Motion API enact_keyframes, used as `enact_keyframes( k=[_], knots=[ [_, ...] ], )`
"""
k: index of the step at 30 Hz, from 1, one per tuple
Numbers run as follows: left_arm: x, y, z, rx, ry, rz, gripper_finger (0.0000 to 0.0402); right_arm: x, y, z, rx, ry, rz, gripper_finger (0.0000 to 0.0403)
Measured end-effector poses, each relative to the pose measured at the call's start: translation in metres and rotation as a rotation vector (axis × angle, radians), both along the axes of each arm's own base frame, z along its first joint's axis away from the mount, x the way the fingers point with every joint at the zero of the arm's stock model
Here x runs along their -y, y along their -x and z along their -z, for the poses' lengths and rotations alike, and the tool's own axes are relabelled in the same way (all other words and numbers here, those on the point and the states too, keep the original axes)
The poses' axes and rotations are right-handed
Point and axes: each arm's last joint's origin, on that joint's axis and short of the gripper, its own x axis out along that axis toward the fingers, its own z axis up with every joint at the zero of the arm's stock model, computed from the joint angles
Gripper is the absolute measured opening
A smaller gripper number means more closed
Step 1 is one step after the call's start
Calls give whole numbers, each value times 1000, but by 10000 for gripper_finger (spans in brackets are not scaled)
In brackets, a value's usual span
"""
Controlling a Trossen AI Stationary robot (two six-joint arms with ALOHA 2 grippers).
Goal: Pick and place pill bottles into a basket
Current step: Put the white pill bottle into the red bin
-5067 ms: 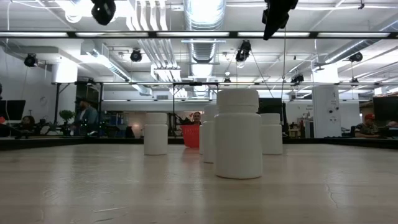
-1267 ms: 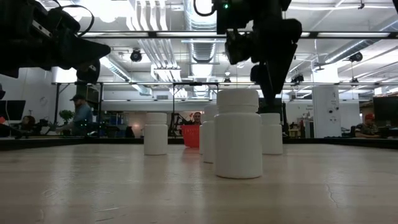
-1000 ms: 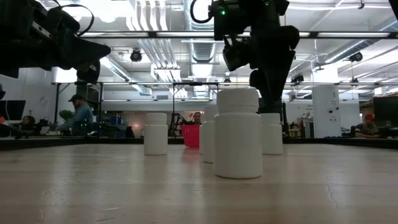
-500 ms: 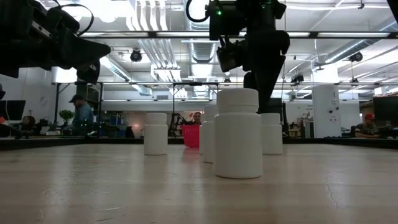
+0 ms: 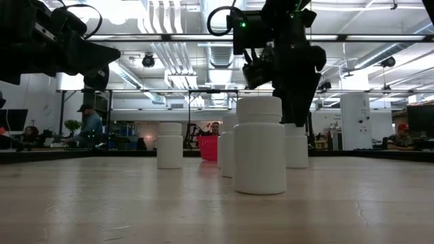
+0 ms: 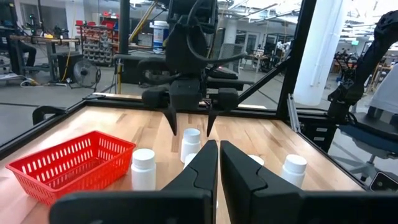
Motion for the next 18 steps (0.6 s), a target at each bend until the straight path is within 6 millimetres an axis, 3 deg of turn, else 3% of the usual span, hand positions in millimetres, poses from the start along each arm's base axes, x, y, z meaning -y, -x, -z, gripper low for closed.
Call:
enact_keyframes(
  k=[18],
  knots=[
    [0, 0, 0, 0, 0, 0, 1, 0, 2, 14, 19, -5, 43, 324]
  ],
)
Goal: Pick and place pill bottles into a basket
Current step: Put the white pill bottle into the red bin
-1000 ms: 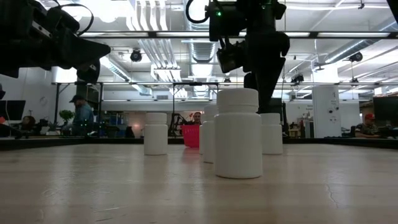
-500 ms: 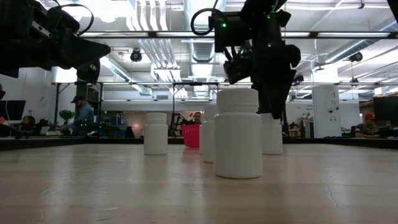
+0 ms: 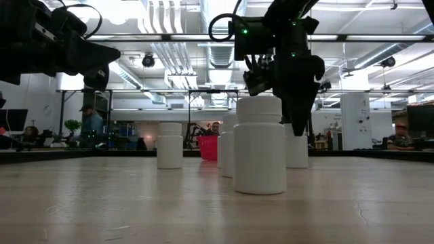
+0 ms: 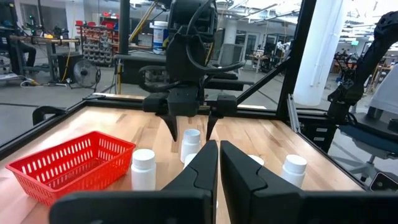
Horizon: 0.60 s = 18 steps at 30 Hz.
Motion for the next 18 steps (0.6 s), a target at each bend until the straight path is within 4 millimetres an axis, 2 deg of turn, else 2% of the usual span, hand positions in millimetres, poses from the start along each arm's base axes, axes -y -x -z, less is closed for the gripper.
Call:
enact_keyframes(
  k=[5, 12, 18],
  knots=[
    [0, 0, 0, -1, 0, 0, 1, 0, 0, 0, 2, 2, 1, 277],
    [0, 0, 0, -1, 0, 0, 1, 0, -2, -1, 23, 4, 3, 149],
    [0, 0, 0, 0, 0, -1, 1, 1, -5, -7, 43, 4, 11, 143]
  ],
)
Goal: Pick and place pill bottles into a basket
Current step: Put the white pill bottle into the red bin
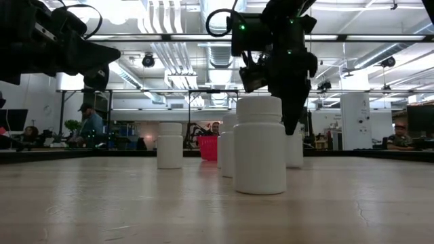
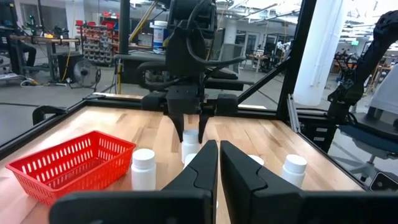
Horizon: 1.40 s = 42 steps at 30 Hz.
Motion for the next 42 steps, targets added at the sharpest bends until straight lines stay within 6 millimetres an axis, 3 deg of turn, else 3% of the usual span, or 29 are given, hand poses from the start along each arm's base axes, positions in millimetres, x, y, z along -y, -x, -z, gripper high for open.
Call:
enact_keyframes(
  k=[5, 10, 16, 21, 30, 42],
  knots=[
    [0, 0, 0, 0, 0, 0, 1, 2, -4, -23, 27, 1, 6, 143],
    [0, 0, 0, 0, 0, 0, 1, 10, -8, -61, 89, 18, 11, 143],
    [0, 0, 0, 0, 0, 0, 1, 36, -16, -107, 243, 85, 74, 143],
    [0, 0, 0, 0, 0, 0, 1, 69, -14, -130, 320, 119, 126, 143],
    [0, 0, 0, 0, 0, 0, 1, 119, 1, -132, 323, 147, 228, 143],
    [0, 0, 0, 0, 0, 0, 1, 131, 6, -129, 321, 132, 215, 143]
  ],
)
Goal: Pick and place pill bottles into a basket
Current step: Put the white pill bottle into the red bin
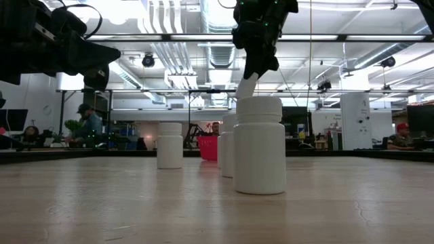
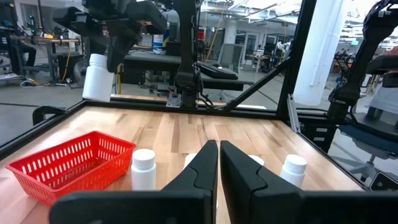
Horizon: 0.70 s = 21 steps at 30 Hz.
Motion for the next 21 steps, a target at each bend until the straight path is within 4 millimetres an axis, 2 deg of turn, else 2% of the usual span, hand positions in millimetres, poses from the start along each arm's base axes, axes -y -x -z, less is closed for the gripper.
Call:
enact_keyframes(
  k=[9, 15, 17, 21],
  knots=[
    [0, 0, 0, 0, 0, 0, 1, 3, -5, -6, 72, -3, 24, 143],
    [0, 0, 0, -2, 0, 0, 1, 15, -24, -10, 69, -19, 26, 143],
    [0, 0, 0, -3, 1, 0, 1, 18, -31, -6, 17, -39, 12, 143],
    [0, 0, 0, -3, 1, 0, 1, 25, -48, 15, -120, -77, -36, 143]
  ],
)
